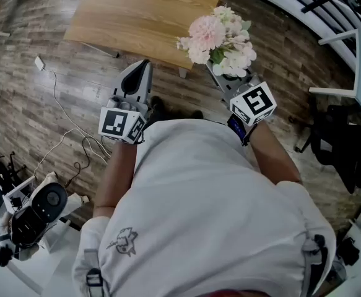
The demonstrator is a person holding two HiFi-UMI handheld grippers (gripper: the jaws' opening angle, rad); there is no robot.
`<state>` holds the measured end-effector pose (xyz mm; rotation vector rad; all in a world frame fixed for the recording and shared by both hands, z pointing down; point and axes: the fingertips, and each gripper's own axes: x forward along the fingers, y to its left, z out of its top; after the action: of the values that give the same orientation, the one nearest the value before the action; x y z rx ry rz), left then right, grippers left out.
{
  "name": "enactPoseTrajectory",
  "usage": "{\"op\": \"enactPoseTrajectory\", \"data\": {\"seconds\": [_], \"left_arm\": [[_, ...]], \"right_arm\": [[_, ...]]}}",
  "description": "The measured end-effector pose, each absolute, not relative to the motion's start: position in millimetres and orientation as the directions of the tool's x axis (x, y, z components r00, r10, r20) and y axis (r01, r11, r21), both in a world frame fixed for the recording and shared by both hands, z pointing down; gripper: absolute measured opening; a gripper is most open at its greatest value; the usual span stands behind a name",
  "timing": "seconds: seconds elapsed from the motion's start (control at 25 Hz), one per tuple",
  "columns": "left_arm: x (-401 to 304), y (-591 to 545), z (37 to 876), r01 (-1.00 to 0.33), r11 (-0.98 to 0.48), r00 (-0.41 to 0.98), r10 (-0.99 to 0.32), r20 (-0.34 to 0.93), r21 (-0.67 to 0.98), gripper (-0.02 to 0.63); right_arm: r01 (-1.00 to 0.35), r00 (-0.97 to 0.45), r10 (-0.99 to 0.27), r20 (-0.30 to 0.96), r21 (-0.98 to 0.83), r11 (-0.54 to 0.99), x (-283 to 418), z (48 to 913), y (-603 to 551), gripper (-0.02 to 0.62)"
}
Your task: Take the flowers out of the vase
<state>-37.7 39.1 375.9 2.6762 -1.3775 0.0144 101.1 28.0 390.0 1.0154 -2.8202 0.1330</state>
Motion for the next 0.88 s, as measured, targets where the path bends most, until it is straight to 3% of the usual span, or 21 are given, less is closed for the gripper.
{"op": "enactPoseTrajectory", "data": {"seconds": [0.36,0.88], "left_arm": [[3.0,98.3,377.6,-0.827,-0.552,0.56,-0.826,0.063,0.109,0.004],[7.4,140.0,380.0,-0.837,-0.535,0.542,-0.839,0.046,0.11,0.003]], "right_arm": [[-0.631,-0.771,-0.623,0.133,-0.021,0.776,136.8,390.6,88.8,0.051],[-0.599,-0.796,-0.594,0.118,-0.011,0.801,131.0,394.2,132.0,0.051]]}}
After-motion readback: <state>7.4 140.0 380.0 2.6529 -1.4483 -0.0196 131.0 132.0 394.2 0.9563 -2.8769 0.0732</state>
